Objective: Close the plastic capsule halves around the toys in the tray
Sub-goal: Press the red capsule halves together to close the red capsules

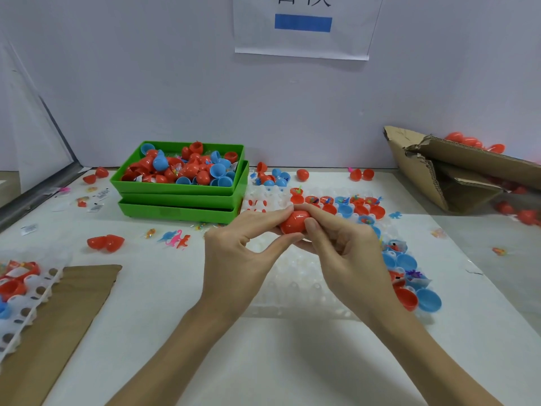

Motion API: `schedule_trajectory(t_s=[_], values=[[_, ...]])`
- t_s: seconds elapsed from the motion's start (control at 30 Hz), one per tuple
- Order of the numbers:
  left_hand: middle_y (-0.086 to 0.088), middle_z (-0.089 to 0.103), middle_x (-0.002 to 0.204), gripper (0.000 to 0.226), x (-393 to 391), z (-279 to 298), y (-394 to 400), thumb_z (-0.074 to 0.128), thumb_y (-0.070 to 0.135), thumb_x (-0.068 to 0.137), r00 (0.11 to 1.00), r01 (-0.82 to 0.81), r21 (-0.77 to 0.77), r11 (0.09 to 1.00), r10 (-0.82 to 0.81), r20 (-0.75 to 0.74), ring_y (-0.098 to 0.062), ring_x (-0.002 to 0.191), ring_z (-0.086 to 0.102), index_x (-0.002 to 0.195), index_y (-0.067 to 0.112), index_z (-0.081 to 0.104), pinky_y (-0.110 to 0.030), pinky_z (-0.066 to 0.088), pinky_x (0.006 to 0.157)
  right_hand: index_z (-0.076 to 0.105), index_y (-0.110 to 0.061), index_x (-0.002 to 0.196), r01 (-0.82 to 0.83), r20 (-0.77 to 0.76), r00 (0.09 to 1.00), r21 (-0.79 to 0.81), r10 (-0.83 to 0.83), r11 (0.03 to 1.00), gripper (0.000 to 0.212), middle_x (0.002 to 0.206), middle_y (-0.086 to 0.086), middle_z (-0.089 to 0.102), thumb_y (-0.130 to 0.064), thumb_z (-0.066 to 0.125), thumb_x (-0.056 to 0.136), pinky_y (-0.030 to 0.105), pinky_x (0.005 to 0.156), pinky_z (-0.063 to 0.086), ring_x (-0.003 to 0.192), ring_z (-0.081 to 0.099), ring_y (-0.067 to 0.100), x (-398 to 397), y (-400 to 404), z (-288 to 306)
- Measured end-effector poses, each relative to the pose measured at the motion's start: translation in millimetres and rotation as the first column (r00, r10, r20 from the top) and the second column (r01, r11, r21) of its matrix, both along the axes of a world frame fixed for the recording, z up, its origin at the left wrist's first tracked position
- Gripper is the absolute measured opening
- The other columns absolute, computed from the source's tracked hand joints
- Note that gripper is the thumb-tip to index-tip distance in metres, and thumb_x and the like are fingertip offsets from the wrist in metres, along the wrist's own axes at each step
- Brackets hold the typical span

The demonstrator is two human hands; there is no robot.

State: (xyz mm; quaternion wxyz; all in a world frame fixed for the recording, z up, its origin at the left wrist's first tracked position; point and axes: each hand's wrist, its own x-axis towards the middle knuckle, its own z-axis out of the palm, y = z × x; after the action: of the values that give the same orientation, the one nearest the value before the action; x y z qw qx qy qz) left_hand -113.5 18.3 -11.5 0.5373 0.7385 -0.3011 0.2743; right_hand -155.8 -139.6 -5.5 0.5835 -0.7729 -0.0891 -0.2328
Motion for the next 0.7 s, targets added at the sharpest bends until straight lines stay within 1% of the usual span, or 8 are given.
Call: schedule_trajectory(t_s=[0.07,0.13,0.2,0.3,0.37,0.43,0.57,0.7], values=[[0.006,0.078,0.112,0.04,-0.4,-1.7,-0.6,0.083,0.019,0.082,0.999,-0.026,0.014,1.0,0.025,0.043,-0.006,0.101,0.072,0.121,0.011,0.077,-0.025,0.058,0.094,0.069,-0.02,0.126,-0.022,0.018,1.0,-0.043,0.022,0.999,0.028,0.109,-0.01,0.077,-0.014,0.065,0.1,0.024,0.09,0.059,0.104,0.073,0.007,-1.6,5.5,-1.5],[0.005,0.077,0.114,0.042,-0.3,-4.2,-1.6,0.085,0.006,0.081,0.992,-0.066,0.049,0.997,0.06,0.109,-0.006,0.104,0.071,0.121,0.01,0.076,-0.023,0.057,0.096,0.071,-0.018,0.118,-0.024,0.034,0.999,-0.015,0.024,1.0,0.026,0.102,-0.011,0.077,-0.014,0.075,0.093,0.018,0.087,0.057,0.098,0.074,0.006,-2.8,9.7,-2.5],[0.002,0.077,0.115,0.045,-1.1,-6.0,-3.5,0.086,-0.001,0.078,0.981,-0.093,0.092,0.991,0.076,0.176,-0.01,0.105,0.071,0.122,0.008,0.076,-0.022,0.056,0.097,0.074,-0.019,0.11,0.016,0.043,0.999,0.012,-0.016,1.0,0.024,0.095,-0.011,0.077,-0.014,0.08,0.088,0.017,0.082,0.058,0.091,0.075,0.008,-2.7,10.0,-2.2],[-0.003,0.077,0.116,0.045,-2.9,-7.7,-6.6,0.088,0.003,0.079,0.96,-0.119,0.143,0.983,0.077,0.268,-0.017,0.102,0.073,0.122,0.004,0.075,-0.026,0.058,0.095,0.076,-0.021,0.102,0.089,0.032,0.995,0.01,-0.09,0.996,0.014,0.087,-0.012,0.076,-0.015,0.078,0.089,0.019,0.076,0.059,0.085,0.075,0.009,-1.3,7.0,-1.6],[-0.004,0.077,0.116,0.046,-1.8,-8.9,-6.6,0.088,0.004,0.079,0.955,-0.127,0.146,0.981,0.081,0.287,-0.019,0.101,0.073,0.123,0.003,0.075,-0.028,0.058,0.094,0.076,-0.017,0.1,0.086,0.034,0.996,-0.044,-0.084,0.995,0.009,0.083,-0.007,0.075,-0.013,0.073,0.093,0.021,0.073,0.06,0.083,0.074,0.014,-0.6,6.9,-1.9],[-0.004,0.077,0.115,0.046,-1.4,-9.9,-6.1,0.088,0.003,0.079,0.952,-0.131,0.139,0.982,0.085,0.295,-0.019,0.1,0.072,0.123,0.003,0.075,-0.025,0.057,0.094,0.074,-0.013,0.098,0.064,0.031,0.998,-0.098,-0.061,0.993,0.007,0.08,-0.004,0.073,-0.01,0.067,0.097,0.024,0.07,0.059,0.08,0.073,0.017,-0.8,7.6,-2.7],[-0.003,0.077,0.114,0.044,-3.7,-10.4,-8.8,0.087,0.002,0.081,0.96,-0.111,0.135,0.985,0.071,0.272,-0.017,0.098,0.072,0.123,0.003,0.075,-0.023,0.057,0.094,0.073,-0.008,0.098,0.018,0.0,1.0,-0.066,-0.018,0.998,0.01,0.08,-0.002,0.074,-0.006,0.063,0.099,0.023,0.071,0.06,0.077,0.075,0.014,0.5,3.0,-4.8],[0.008,0.076,0.116,0.047,-1.4,-5.4,-5.7,0.087,0.004,0.082,0.993,-0.016,0.125,0.992,0.001,0.119,-0.015,0.104,0.069,0.126,0.013,0.074,-0.031,0.057,0.093,0.072,-0.006,0.109,-0.086,-0.073,0.993,0.053,0.089,0.995,0.014,0.089,0.003,0.077,-0.007,0.059,0.102,0.031,0.081,0.062,0.088,0.076,0.02,3.2,0.5,-1.9]])
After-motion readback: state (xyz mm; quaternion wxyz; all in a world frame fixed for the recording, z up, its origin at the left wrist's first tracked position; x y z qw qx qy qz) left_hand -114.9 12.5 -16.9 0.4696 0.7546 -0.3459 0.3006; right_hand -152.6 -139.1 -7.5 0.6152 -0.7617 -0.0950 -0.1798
